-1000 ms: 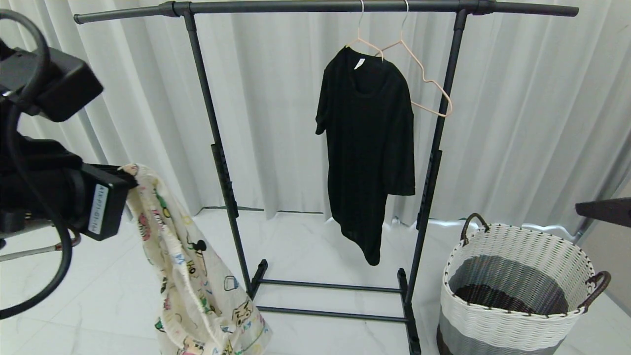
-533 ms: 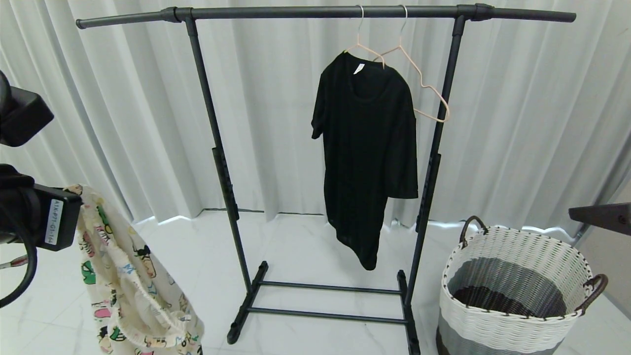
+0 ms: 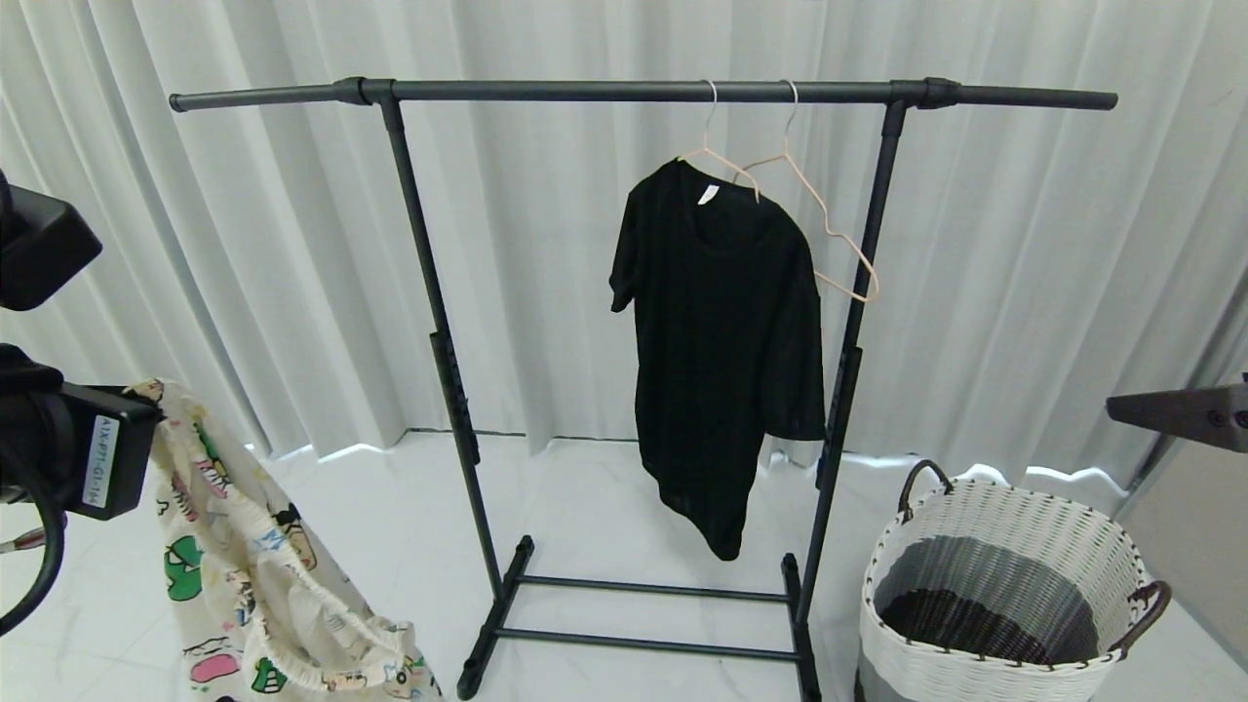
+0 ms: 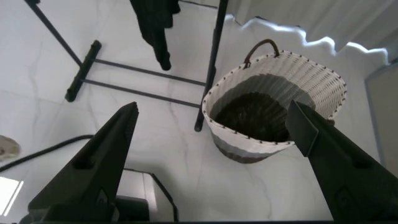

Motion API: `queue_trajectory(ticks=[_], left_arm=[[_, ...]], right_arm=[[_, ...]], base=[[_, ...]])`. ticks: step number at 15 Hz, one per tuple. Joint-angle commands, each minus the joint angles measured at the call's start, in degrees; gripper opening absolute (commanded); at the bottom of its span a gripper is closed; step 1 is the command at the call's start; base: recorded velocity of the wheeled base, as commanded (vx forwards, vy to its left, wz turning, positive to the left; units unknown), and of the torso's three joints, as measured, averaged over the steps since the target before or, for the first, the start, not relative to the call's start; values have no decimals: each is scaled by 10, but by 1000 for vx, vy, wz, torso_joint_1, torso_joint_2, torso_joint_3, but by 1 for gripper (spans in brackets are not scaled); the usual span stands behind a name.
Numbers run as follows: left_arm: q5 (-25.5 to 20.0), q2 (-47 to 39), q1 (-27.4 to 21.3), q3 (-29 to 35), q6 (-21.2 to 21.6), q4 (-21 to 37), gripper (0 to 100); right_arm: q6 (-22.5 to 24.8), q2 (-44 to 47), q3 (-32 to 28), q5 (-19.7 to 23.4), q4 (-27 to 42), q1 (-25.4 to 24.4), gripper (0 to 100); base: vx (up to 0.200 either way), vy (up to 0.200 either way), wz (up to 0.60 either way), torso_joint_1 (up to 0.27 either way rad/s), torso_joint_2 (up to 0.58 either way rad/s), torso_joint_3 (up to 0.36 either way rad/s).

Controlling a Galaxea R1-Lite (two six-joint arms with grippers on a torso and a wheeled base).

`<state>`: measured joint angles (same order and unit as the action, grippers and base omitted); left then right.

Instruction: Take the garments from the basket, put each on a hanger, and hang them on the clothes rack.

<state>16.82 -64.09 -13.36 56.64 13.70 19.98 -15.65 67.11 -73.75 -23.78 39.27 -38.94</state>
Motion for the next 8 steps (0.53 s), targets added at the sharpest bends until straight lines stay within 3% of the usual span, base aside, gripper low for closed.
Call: queue_trajectory(ticks=[1, 8], left_arm=[[1, 2, -10, 0, 0, 1, 0], [1, 17, -10, 0, 0, 0, 0]], right_arm=[[3, 12, 0, 0, -8, 1, 100], [31, 20, -2, 1, -12, 19, 100]], base=[[0, 0, 0, 178, -471, -300], [0, 0, 0, 203, -475, -285]])
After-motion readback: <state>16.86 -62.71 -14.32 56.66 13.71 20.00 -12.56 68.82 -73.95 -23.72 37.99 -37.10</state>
